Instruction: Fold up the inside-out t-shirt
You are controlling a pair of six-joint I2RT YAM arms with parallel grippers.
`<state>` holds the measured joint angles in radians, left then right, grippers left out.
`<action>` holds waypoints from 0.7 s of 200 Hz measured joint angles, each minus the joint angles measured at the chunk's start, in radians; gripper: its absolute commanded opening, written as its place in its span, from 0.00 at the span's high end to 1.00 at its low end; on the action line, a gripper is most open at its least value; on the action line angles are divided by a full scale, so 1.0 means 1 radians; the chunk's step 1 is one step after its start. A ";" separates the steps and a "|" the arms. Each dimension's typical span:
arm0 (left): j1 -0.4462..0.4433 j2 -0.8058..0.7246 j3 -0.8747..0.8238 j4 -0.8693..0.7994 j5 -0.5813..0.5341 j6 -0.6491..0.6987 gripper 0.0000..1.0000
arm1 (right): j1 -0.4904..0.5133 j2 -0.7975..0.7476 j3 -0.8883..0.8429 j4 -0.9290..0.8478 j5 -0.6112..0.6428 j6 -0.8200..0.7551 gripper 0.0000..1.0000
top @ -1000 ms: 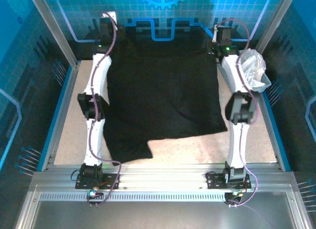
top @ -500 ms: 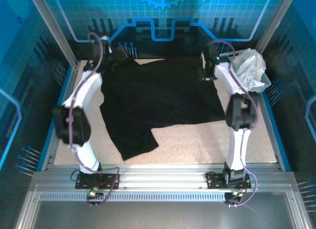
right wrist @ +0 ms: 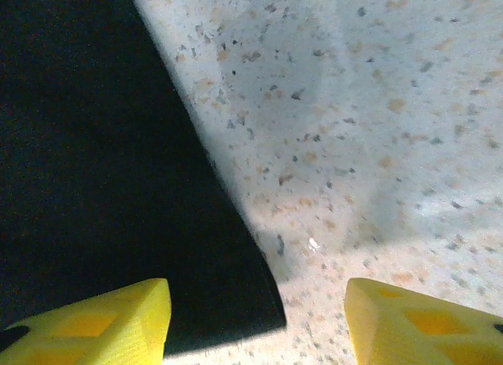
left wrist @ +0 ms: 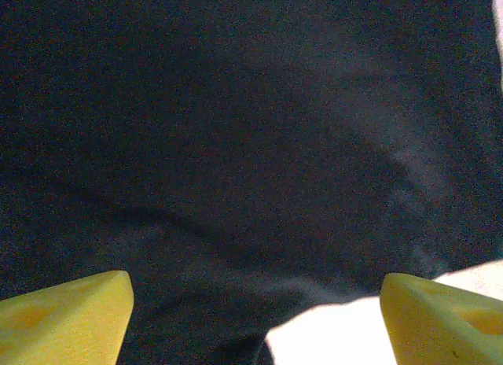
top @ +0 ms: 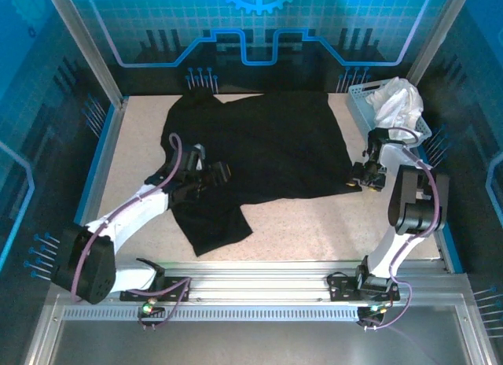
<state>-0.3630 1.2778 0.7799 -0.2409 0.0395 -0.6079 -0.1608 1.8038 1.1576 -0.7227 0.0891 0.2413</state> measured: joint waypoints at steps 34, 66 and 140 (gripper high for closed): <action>-0.040 -0.062 -0.047 -0.073 0.000 -0.010 0.19 | -0.005 0.045 0.012 0.018 -0.040 0.016 0.71; -0.090 -0.133 -0.092 -0.207 -0.039 -0.049 0.21 | -0.005 0.044 0.013 0.042 -0.081 0.020 0.99; -0.319 -0.372 -0.272 -0.578 -0.122 -0.312 0.31 | 0.012 -0.039 -0.019 0.090 -0.099 0.023 1.00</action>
<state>-0.6815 0.9062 0.5076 -0.8185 -0.0826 -0.9199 -0.1486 1.7649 1.1381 -0.6331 -0.0101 0.2642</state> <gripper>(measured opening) 0.686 0.046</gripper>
